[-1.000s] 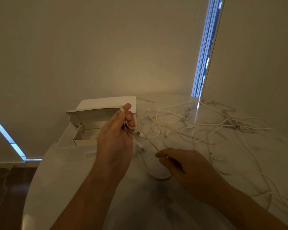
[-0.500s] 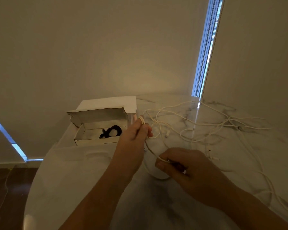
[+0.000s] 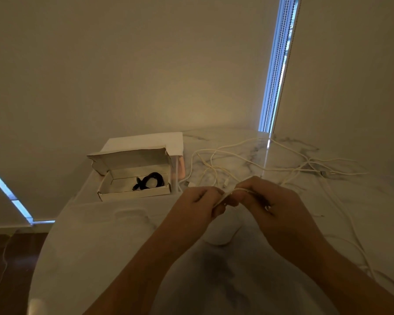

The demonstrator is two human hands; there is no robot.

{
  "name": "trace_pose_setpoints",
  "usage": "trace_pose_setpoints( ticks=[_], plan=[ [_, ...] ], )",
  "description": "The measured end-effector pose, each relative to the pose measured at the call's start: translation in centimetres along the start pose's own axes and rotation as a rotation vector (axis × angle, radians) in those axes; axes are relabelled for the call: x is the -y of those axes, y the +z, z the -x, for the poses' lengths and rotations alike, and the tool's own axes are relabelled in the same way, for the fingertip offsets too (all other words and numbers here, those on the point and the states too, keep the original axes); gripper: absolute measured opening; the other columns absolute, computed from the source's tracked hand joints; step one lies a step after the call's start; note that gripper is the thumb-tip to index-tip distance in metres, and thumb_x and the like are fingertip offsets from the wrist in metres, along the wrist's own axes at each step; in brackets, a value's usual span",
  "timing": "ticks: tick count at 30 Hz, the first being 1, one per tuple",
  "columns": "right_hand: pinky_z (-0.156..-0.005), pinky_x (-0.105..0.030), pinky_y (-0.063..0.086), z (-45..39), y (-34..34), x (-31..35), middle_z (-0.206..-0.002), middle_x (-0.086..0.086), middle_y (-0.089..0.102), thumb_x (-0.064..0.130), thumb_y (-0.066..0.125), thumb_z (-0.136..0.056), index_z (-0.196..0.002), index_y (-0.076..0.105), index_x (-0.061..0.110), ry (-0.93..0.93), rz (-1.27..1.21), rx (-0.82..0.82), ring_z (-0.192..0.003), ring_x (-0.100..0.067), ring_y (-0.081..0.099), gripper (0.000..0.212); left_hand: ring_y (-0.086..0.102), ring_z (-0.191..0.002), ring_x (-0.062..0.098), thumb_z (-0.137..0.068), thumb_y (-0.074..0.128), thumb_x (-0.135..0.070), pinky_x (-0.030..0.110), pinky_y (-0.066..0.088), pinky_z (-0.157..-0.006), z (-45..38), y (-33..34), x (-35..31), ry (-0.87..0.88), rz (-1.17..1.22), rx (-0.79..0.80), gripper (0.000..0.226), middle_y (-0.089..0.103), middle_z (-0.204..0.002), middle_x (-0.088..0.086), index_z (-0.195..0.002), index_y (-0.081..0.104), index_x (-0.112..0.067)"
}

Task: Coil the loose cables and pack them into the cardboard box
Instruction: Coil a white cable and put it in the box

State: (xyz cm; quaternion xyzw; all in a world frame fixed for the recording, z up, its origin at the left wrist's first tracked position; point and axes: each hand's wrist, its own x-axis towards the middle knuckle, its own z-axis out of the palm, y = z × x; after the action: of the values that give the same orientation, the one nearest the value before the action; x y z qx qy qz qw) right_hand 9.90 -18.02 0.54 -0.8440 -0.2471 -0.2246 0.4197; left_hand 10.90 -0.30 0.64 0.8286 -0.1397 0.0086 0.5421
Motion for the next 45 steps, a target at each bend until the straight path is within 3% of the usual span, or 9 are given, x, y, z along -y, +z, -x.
trace_pose_setpoints(
  ticks=[2,4,9,15,22,27,31,34,45],
  plan=[
    [-0.061,-0.01,0.042,0.0,-0.1,-0.1,-0.076,0.016,0.065,0.028,0.061,-0.093,-0.085,0.064,0.036,0.031,-0.019,-0.018,-0.072,-0.005,0.062,0.011,0.051,-0.085,0.0,-0.1,0.046,-0.017,0.006,0.038,-0.068,0.4,-0.1,0.0,0.004,-0.036,-0.02,0.023,0.046,-0.082,-0.02,-0.101,0.069,-0.015],
    [-0.057,-0.01,0.04,0.0,-0.2,-0.1,-0.072,0.014,0.064,0.029,0.062,-0.092,-0.083,0.064,0.036,0.047,-0.018,-0.034,-0.065,-0.006,0.059,0.011,0.051,-0.084,-0.01,-0.1,0.047,-0.014,0.005,0.04,-0.071,0.5,-0.2,-0.1,-0.027,0.053,-0.02,0.026,0.046,-0.087,-0.019,-0.092,0.068,-0.026],
    [-0.055,-0.006,0.037,-0.3,-0.5,-0.4,-0.066,0.02,0.06,0.026,0.066,-0.089,-0.08,0.063,0.034,0.118,-0.043,-0.118,-0.059,0.0,0.054,0.012,0.047,-0.055,0.004,-0.1,0.031,-0.013,0.021,0.038,-0.063,0.0,-0.1,-0.2,-0.112,0.425,0.062,0.048,0.051,-0.056,-0.01,-0.089,0.077,-0.006],
    [-0.073,-0.002,0.041,-0.5,-0.3,-1.4,-0.093,0.019,0.07,0.024,0.061,-0.093,-0.102,0.071,0.037,0.146,-0.045,-0.116,-0.089,0.005,0.062,0.018,0.029,-0.058,0.011,-0.094,0.039,-0.017,0.025,0.025,-0.058,-0.1,-0.6,-0.9,-0.058,0.774,0.105,0.041,0.03,-0.063,0.002,-0.102,0.07,0.008],
    [-0.067,-0.016,0.044,0.3,1.3,-2.2,-0.077,0.008,0.061,0.039,0.05,-0.095,-0.128,0.061,0.037,0.084,0.136,0.024,-0.075,-0.008,0.059,0.034,0.034,-0.065,0.009,-0.101,0.036,-0.021,0.027,0.03,-0.069,-0.5,-1.8,-0.5,0.008,1.232,0.066,0.043,0.037,-0.074,-0.001,-0.123,0.061,0.006],
    [-0.07,-0.012,0.046,0.9,2.0,-1.2,-0.085,0.023,0.058,0.041,0.048,-0.097,-0.131,0.059,0.034,0.049,0.171,0.155,-0.078,0.001,0.059,0.036,0.05,-0.073,0.008,-0.096,0.045,-0.023,0.024,0.044,-0.076,-0.9,-1.7,-0.4,0.001,1.192,-0.09,0.048,0.057,-0.083,0.001,-0.132,0.053,0.007],
    [-0.065,-0.026,0.05,1.1,1.7,-0.6,-0.076,0.015,0.063,0.044,0.049,-0.097,-0.103,0.063,0.035,0.05,0.174,0.21,-0.072,-0.006,0.061,0.018,0.057,-0.081,0.009,-0.096,0.05,-0.018,0.019,0.051,-0.077,-1.1,-1.9,0.1,-0.014,1.239,-0.164,0.045,0.061,-0.092,0.004,-0.134,0.051,0.007],
    [-0.058,-0.02,0.044,1.1,1.6,0.1,-0.067,0.013,0.058,0.047,0.047,-0.096,-0.089,0.055,0.037,0.025,0.182,0.214,-0.066,-0.006,0.058,0.015,0.058,-0.083,0.01,-0.098,0.05,-0.015,0.019,0.052,-0.08,-1.3,-2.2,0.5,0.0,1.266,-0.219,0.043,0.06,-0.094,0.006,-0.135,0.051,0.006],
    [-0.065,-0.024,0.049,1.3,1.9,0.6,-0.085,0.018,0.062,0.054,0.04,-0.094,-0.105,0.059,0.038,-0.071,0.216,0.296,-0.074,-0.005,0.058,0.028,0.063,-0.088,0.013,-0.097,0.049,-0.006,0.021,0.055,-0.082,-1.7,-1.8,0.8,0.056,1.24,-0.35,0.037,0.064,-0.098,0.011,-0.13,0.054,0.007]
  ],
)
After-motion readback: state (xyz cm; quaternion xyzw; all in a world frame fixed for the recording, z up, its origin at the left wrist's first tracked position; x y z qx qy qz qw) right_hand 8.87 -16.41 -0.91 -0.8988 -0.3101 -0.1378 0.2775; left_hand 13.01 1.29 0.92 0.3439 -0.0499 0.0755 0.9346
